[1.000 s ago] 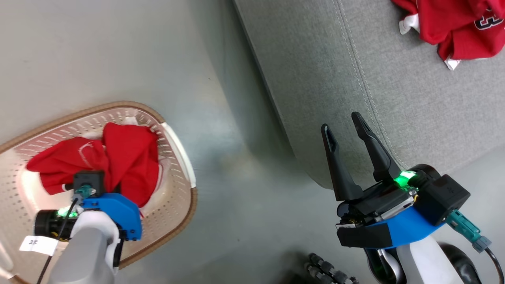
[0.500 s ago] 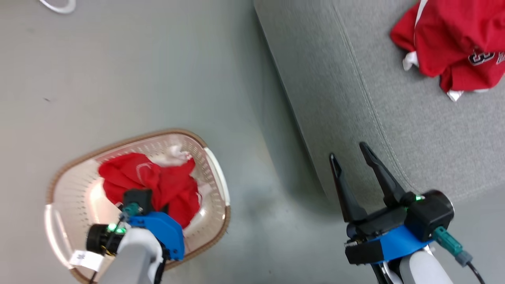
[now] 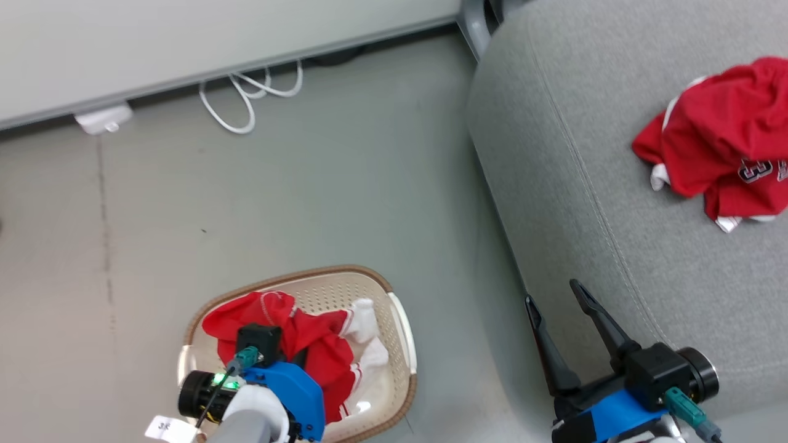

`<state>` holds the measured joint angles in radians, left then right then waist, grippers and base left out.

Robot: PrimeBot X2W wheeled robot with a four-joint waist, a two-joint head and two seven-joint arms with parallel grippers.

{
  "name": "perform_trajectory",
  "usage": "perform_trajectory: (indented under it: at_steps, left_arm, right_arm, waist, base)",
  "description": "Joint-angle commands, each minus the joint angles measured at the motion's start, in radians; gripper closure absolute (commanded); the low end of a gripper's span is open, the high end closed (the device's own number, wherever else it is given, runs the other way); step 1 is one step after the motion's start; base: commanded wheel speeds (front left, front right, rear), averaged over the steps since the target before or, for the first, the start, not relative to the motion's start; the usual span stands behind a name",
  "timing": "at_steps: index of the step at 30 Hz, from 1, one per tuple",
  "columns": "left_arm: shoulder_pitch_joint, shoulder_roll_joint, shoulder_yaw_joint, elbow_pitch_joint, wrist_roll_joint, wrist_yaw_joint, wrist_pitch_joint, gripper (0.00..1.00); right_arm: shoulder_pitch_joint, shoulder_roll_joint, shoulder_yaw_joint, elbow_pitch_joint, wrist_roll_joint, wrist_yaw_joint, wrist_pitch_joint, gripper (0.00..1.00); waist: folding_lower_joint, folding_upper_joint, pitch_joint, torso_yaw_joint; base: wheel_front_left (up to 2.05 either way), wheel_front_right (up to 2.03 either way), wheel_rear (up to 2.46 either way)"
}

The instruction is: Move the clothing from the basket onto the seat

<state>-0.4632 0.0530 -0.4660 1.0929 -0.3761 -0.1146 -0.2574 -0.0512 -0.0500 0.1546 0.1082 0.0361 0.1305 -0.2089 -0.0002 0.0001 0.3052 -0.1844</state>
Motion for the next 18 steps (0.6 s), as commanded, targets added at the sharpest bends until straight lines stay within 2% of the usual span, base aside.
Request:
perform_trajectory:
  at_steps: [1, 7, 18]
  left_arm:
    - [0.018, -0.003, -0.024, -0.024, -0.023, -0.008, -0.006, 1.00]
    - [0.041, -0.003, -0.131, -0.133, -0.122, -0.009, -0.005, 1.00]
    - [0.019, -0.003, -0.297, -0.284, -0.231, 0.022, -0.006, 1.00]
  right_arm:
    - [0.022, -0.001, -0.008, -0.003, -0.008, 0.001, 0.009, 0.00]
    - [0.067, 0.000, -0.026, -0.020, -0.019, 0.001, 0.039, 0.00]
    - [0.129, -0.001, -0.023, -0.037, -0.008, 0.001, 0.070, 0.00]
  waist:
    - [0.0002, -0.0001, -0.080, 0.068]
    - [0.0002, -0.0001, -0.147, 0.120]
    - [0.0002, -0.0001, -0.245, 0.172]
  base:
    - [0.00, 0.00, 0.00]
    - [0.00, 0.00, 0.00]
    - [0.00, 0.00, 0.00]
